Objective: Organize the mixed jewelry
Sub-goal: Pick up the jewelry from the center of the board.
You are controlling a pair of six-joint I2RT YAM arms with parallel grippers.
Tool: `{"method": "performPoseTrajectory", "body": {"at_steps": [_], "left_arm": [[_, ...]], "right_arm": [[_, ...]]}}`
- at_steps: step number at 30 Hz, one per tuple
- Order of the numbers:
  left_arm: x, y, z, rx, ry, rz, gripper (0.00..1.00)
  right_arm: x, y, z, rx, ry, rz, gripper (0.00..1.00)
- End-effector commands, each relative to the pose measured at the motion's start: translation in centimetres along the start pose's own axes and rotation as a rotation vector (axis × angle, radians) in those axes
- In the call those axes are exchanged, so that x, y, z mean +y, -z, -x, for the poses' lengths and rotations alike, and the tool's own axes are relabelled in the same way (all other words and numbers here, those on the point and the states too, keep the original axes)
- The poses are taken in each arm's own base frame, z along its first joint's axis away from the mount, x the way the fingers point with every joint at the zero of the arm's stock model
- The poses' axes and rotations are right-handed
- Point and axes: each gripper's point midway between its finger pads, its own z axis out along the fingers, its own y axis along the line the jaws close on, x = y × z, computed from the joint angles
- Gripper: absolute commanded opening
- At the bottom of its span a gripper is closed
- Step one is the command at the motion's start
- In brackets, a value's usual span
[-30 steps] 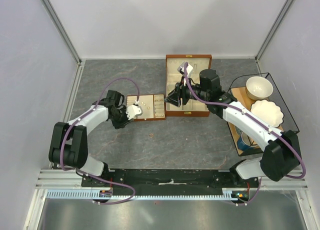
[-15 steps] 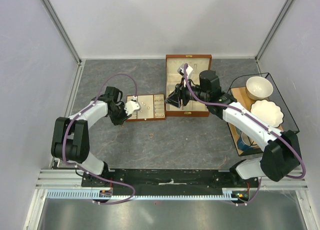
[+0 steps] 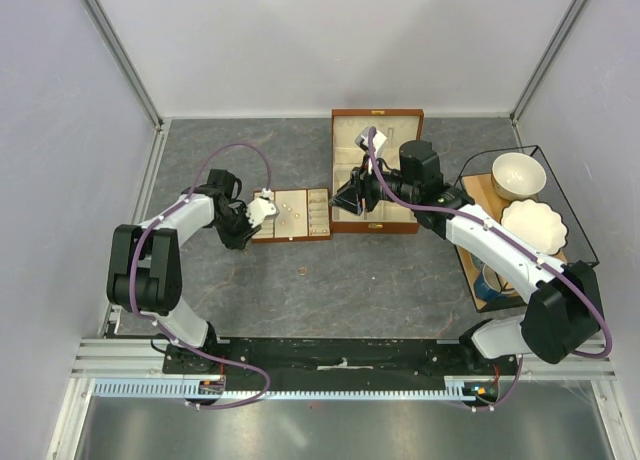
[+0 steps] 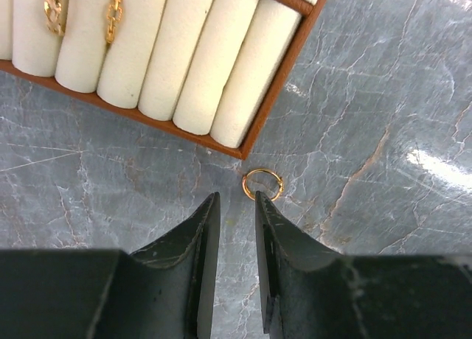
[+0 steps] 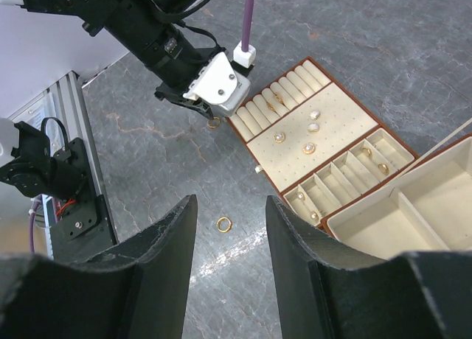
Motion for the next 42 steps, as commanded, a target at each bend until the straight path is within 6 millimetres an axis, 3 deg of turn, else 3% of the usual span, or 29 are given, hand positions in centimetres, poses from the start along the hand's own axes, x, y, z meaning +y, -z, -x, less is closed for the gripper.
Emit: {"method": "performPoseTrajectory", "body": {"at_steps": [1, 5, 15, 42], "left_arm": [[0.0, 0.9, 1.6, -0.064, -0.021, -0.02, 0.32], [-0.8, 1.7, 1.9, -0.09, -0.026, -0.033, 0.32], [-2.7, 1.4, 1.8, -0.092, -0.021, -0.115, 0.25], [-1.2, -0.3, 1.7, -0.064, -0.018, -0.082, 0.25]], "right_arm": [[0.5, 0.5, 1.3, -0.045, 0.049, 0.006, 0.5], [0.6, 0.5, 1.3, -0.045, 0.049, 0.009, 0.5], [0.6, 0.5, 1.4, -0.046, 0.047, 0.012, 0.5], [0.8, 0.6, 1.3, -0.047, 0.047, 0.02, 0.5]]}}
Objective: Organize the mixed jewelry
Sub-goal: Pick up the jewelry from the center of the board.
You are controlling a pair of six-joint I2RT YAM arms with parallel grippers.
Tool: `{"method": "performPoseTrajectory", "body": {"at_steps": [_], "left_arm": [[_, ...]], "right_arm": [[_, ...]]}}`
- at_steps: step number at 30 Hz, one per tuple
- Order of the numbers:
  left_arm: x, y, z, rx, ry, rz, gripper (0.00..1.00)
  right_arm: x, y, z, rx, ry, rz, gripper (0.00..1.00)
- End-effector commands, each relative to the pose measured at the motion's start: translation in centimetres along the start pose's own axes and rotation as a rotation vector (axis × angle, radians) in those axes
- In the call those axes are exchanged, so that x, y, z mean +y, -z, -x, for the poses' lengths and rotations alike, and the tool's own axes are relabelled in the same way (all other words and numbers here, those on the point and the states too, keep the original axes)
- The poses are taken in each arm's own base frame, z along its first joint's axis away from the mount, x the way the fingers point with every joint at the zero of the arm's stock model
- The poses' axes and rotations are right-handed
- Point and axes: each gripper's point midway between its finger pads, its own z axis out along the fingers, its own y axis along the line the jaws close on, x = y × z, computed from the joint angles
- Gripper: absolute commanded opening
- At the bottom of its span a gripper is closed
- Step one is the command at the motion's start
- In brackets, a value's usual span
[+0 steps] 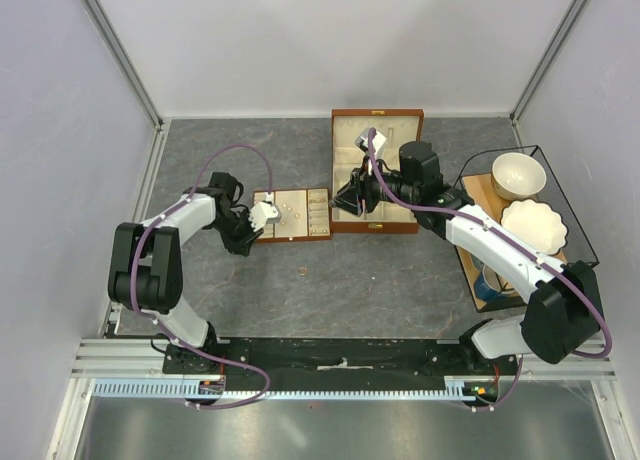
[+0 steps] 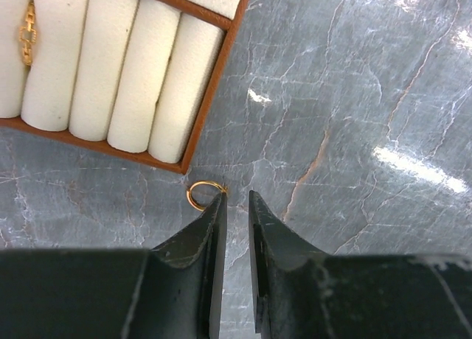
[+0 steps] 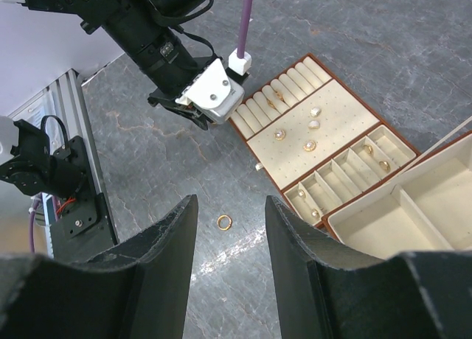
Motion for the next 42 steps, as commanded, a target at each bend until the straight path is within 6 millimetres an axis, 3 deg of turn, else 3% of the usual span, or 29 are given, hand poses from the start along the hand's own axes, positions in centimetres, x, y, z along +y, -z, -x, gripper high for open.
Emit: {"method": "performPoseTrajectory", "body": {"at_steps": [1, 9, 21, 42], "left_arm": [[1.5, 0.0, 1.2, -0.027, -0.039, 0.039, 0.25], [1.5, -0.1, 1.1, -0.015, -0.047, 0.042, 0.25], [1.6, 2.1, 2.1, -0.044, -0.077, 0.088, 0.25], [1.8, -0.4, 1.1, -0.013, -0.055, 0.039, 0.27]], "right_arm": [[0.8, 0.6, 1.6, -0.054, 0.051, 0.019, 0.5], [0.8, 0.7, 1.6, -0.053, 0.05, 0.02, 0.5], [0.8, 0.6, 1.6, -0.052, 0.047, 0.023, 0.5], [0.7, 0.8, 1.5, -0.054, 0.051, 0.017, 0.5]]}}
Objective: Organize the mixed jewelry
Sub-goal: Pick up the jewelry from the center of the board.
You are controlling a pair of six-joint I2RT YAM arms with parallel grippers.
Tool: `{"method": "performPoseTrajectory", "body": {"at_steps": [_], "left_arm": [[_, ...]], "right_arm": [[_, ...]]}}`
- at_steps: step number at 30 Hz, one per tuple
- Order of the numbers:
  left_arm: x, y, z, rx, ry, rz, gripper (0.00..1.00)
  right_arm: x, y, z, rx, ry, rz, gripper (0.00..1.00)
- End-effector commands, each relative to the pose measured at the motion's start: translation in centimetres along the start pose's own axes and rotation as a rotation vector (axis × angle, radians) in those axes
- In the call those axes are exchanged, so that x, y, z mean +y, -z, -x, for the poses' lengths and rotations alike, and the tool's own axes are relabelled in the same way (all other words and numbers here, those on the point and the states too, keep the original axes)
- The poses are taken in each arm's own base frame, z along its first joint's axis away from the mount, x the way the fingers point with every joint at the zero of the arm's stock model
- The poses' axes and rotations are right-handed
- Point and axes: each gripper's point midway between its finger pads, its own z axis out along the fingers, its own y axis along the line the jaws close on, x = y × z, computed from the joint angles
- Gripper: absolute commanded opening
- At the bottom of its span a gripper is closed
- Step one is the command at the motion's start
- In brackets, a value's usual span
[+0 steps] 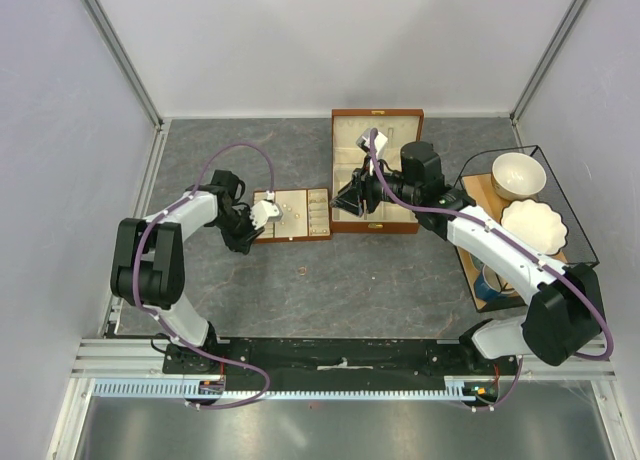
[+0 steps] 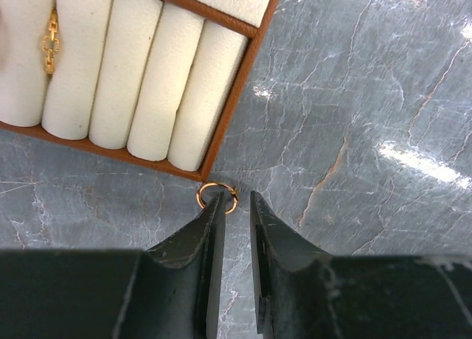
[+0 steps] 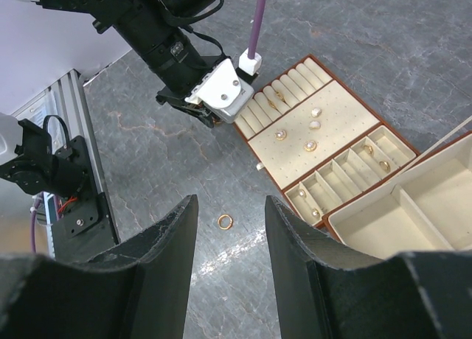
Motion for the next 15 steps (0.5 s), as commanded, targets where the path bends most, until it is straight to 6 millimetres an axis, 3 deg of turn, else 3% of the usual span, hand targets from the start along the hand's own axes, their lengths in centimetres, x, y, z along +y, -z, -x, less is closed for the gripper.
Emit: {"method": "performPoseTrajectory", "body": {"at_steps": [1, 15], "left_arm": [[0.8, -0.1, 0.9, -0.029, -0.043, 0.022, 0.27], [-0.6, -1.7, -0.3, 0.004, -0.045, -0.007, 0.25]], "right_arm": [[0.4, 0.5, 1.4, -0.049, 0.046, 0.012, 0.5], [0.3, 0.8, 1.6, -0.058, 0.049, 0.006, 0.5]]}}
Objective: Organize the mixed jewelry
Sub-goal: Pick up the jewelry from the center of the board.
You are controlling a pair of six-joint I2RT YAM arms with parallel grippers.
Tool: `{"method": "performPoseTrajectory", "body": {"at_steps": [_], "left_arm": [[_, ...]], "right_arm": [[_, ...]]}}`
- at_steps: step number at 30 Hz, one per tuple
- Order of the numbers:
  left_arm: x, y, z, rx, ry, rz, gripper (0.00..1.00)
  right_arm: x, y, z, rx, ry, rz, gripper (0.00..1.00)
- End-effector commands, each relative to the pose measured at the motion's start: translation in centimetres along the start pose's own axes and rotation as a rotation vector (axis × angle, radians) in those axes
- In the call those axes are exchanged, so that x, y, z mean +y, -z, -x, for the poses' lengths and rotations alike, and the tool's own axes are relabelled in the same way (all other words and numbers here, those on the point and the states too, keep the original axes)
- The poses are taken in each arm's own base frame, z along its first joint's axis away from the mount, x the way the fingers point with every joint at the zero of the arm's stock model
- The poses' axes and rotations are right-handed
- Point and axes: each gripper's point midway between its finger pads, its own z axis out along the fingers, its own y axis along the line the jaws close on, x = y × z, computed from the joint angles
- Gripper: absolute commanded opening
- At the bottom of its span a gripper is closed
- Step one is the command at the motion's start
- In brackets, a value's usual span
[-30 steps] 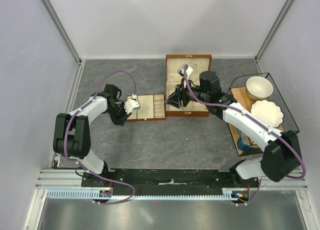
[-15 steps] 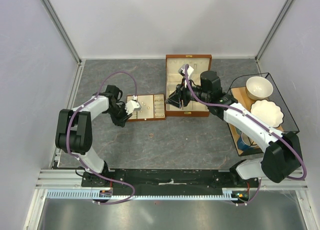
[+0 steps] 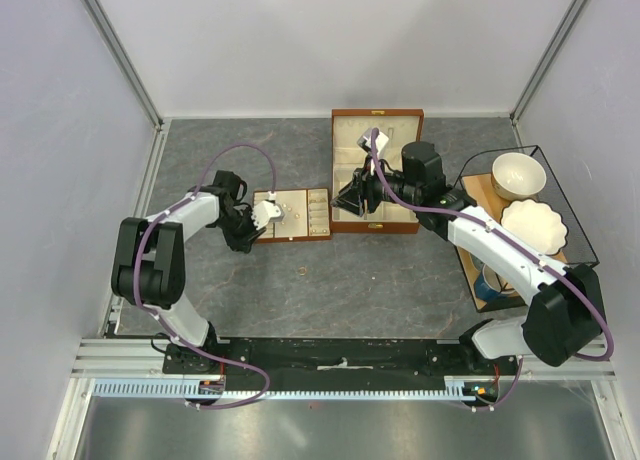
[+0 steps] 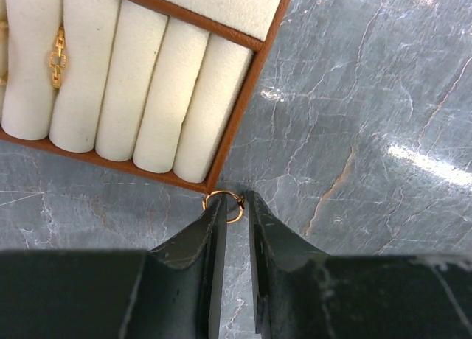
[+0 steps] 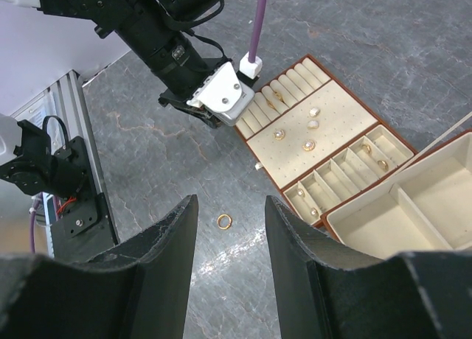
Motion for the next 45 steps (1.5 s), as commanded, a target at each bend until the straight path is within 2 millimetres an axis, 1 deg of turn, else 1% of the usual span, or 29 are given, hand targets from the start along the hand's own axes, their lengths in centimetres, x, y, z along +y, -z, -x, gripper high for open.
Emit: {"method": "performPoseTrajectory", "body": {"at_steps": [1, 4, 7, 8, 10, 11, 12, 14, 15, 16, 17, 18, 19, 20, 21, 22, 23, 25, 26, 28, 29, 32, 34, 35, 37, 40, 42, 44, 45], "left_arm": [[-0.9, -1.1, -0.6, 0.009, -0.029, -0.01, 0.25], [-1.1, -1.2, -1.1, 0.019, -0.03, -0.006, 0.21], [-1.4, -1.1, -1.6, 0.034, -0.029, -0.006, 0.1], [-1.5, -0.7, -1.5, 0.031, -0.031, -0.001, 0.03], [-2.4, 0.2, -1.3, 0.02, -0.023, -0.027, 0.01], [-2.7, 1.1, -0.8, -0.005, -0.028, -0.026, 0.02], [-4.1, 2.0, -0.1, -0.039, -0.019, -0.081, 0.02], [-5.5, 3.7, 1.6, -0.112, -0.016, -0.142, 0.02], [-6.2, 5.8, 4.6, -0.224, -0.034, -0.189, 0.02], [-8.1, 7.1, 5.2, -0.246, -0.006, -0.277, 0.02], [-9.0, 8.4, 6.4, -0.298, -0.008, -0.326, 0.02], [-9.4, 10.6, 9.5, -0.423, -0.028, -0.374, 0.01], [-11.0, 12.1, 10.1, -0.445, 0.005, -0.457, 0.02], [-11.4, 13.2, 11.3, -0.5, -0.017, -0.49, 0.02], [-11.7, 15.7, 13.9, -0.623, -0.041, -0.529, 0.02], [-12.1, 16.5, 14.8, -0.665, -0.01, -0.594, 0.01], [-12.0, 18.3, 16.8, -0.763, 0.021, -0.63, 0.02], [-12.0, 19.4, 18.2, -0.843, 0.027, -0.663, 0.02], [-11.8, 20.7, 19.5, -0.91, 0.023, -0.682, 0.02], [-11.5, 21.9, 20.7, -0.973, 0.038, -0.715, 0.02], [-11.1, 23.0, 21.8, -1.042, 0.047, -0.747, 0.02], [-10.4, 24.8, 23.6, -1.147, 0.125, -0.856, 0.02], [-10.4, 25.3, 24.1, -1.158, 0.166, -0.913, 0.02], [-10.6, 25.5, 24.5, -1.157, 0.153, -0.923, 0.02], [-11.6, 25.7, 25.0, -1.144, 0.131, -0.948, 0.01], [-13.1, 27.0, 25.8, -1.129, 0.082, -0.979, 0.02], [-14.2, 28.7, 26.6, -1.129, 0.019, -0.99, 0.02], [-15.3, 30.6, 27.3, -1.13, -0.042, -0.996, 0.02], [-15.7, 31.2, 27.5, -1.13, -0.063, -1.002, 0.02]], "right_arm": [[0.5, 0.7, 1.7, -0.058, 0.048, 0.011, 0.5], [0.6, 0.6, 1.8, -0.06, 0.047, 0.013, 0.5], [0.6, 0.6, 1.9, -0.06, 0.047, 0.013, 0.5], [0.5, 0.6, 1.8, -0.058, 0.045, 0.011, 0.5], [0.6, 0.7, 1.9, -0.059, 0.046, 0.014, 0.5], [0.6, 0.7, 2.0, -0.06, 0.047, 0.014, 0.5], [0.6, 0.7, 1.9, -0.06, 0.045, 0.016, 0.5], [0.6, 0.5, 1.9, -0.059, 0.036, 0.021, 0.5], [0.7, 0.4, 2.0, -0.063, 0.037, 0.028, 0.5], [0.8, 0.3, 2.1, -0.066, 0.035, 0.033, 0.49], [0.7, 0.2, 2.1, -0.067, 0.03, 0.038, 0.49], [1.0, 0.2, 2.4, -0.079, 0.03, 0.054, 0.47], [1.2, 0.2, 2.6, -0.088, 0.031, 0.064, 0.46], [1.4, 0.3, 2.8, -0.098, 0.033, 0.074, 0.45], [1.7, 0.4, 3.1, -0.11, 0.033, 0.097, 0.45], [1.8, 0.4, 3.1, -0.114, 0.031, 0.105, 0.45], [1.9, 0.4, 3.2, -0.118, 0.03, 0.114, 0.45], [2.7, 0.6, 3.4, -0.126, 0.025, 0.161, 0.46], [3.0, 0.7, 3.5, -0.131, 0.025, 0.175, 0.47], [3.4, 0.8, 3.8, -0.146, 0.029, 0.199, 0.49], [3.4, 0.8, 3.9, -0.149, 0.029, 0.2, 0.49], [3.1, 1.0, 4.7, -0.174, 0.044, 0.19, 0.49], [2.9, 0.9, 5.4, -0.183, 0.057, 0.188, 0.49], [2.8, 0.8, 5.5, -0.184, 0.058, 0.188, 0.49], [2.8, 0.8, 6.2, -0.204, 0.077, 0.192, 0.49], [2.7, 0.3, 6.9, -0.21, 0.094, 0.2, 0.5], [2.0, -0.3, 6.8, -0.192, 0.114, 0.19, 0.5], [1.2, -0.9, 6.0, -0.15, 0.121, 0.178, 0.5], [1.1, -1.0, 6.6, -0.154, 0.157, 0.174, 0.51]]}}
